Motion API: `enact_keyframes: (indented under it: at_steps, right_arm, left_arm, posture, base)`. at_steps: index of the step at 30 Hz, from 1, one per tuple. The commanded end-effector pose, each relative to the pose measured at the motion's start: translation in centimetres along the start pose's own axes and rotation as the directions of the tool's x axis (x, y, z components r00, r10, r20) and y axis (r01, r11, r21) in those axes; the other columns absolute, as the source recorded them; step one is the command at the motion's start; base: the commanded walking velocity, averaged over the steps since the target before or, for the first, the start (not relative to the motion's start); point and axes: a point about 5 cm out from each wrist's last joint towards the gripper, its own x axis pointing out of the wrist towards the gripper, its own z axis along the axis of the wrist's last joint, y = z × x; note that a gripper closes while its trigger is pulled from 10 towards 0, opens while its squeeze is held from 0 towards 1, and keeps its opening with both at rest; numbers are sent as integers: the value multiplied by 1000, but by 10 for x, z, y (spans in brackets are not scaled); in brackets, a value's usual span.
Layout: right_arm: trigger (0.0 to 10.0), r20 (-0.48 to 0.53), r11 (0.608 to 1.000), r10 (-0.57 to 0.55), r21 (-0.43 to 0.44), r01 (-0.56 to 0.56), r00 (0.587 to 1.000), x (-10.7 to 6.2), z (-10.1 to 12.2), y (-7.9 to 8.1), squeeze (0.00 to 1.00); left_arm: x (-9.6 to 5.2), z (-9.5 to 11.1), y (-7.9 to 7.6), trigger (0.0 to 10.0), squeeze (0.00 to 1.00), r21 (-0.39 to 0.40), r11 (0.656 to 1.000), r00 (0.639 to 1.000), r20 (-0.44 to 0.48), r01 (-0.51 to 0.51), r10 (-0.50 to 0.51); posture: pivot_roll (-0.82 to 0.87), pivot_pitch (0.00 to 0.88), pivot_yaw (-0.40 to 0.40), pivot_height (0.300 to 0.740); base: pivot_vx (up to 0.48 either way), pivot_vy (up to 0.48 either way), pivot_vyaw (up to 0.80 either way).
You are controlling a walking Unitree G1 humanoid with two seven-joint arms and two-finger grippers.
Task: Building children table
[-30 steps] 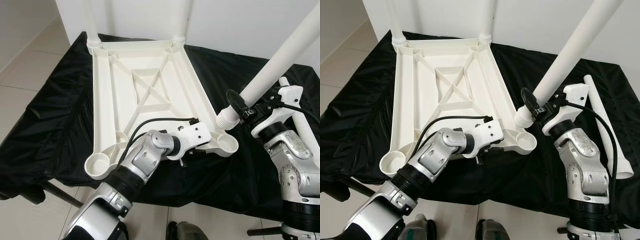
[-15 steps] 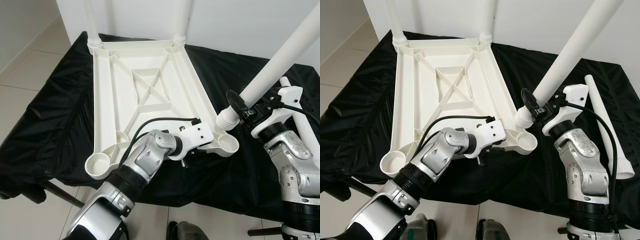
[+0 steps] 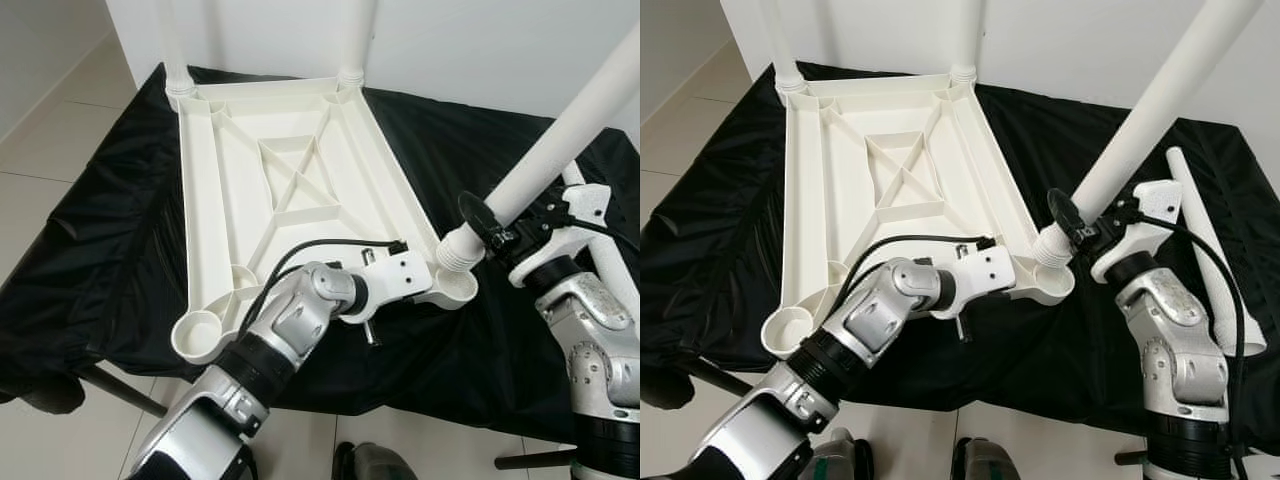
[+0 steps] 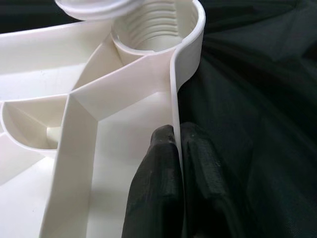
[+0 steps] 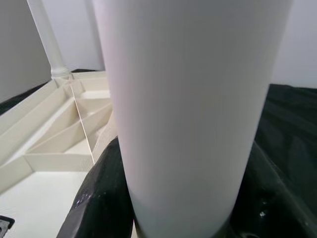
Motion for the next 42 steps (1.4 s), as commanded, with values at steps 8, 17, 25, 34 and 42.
enact_keyframes:
  at_steps: [8,17,25,34,42]
  right_arm:
    - [10000,-38,999,53,6,-53,998,-3,3,-1,0]
    - [10000,-77,993,119,33,-117,990,-5,-3,6,0]
    - [10000,-126,989,145,52,-139,981,-8,-13,6,0]
    - [10000,-157,996,85,46,-79,984,-11,-23,-4,0]
    - [10000,-166,998,59,29,-55,984,-14,-25,-11,0]
  left_arm:
    - [-2,-26,2,10000,0,5,996,990,-110,-93,93]
    - [-3,-23,5,10000,0,17,994,990,-94,-103,105]
    - [-3,-22,6,10000,0,21,994,989,-92,-111,113]
    - [-3,-21,7,10000,0,25,993,989,-84,-118,120]
    - [-4,-20,9,10000,0,34,992,989,-82,-122,125]
  posture:
    - [-66,56,-36,740]
    - [-60,55,-44,740]
    - [-59,59,-51,740]
    - [-58,58,-53,740]
    - [-61,59,-49,740]
  base:
    - [0,0,0]
    - [0,0,0]
    - [0,0,0]
    - [0,0,0]
    - [0,0,0]
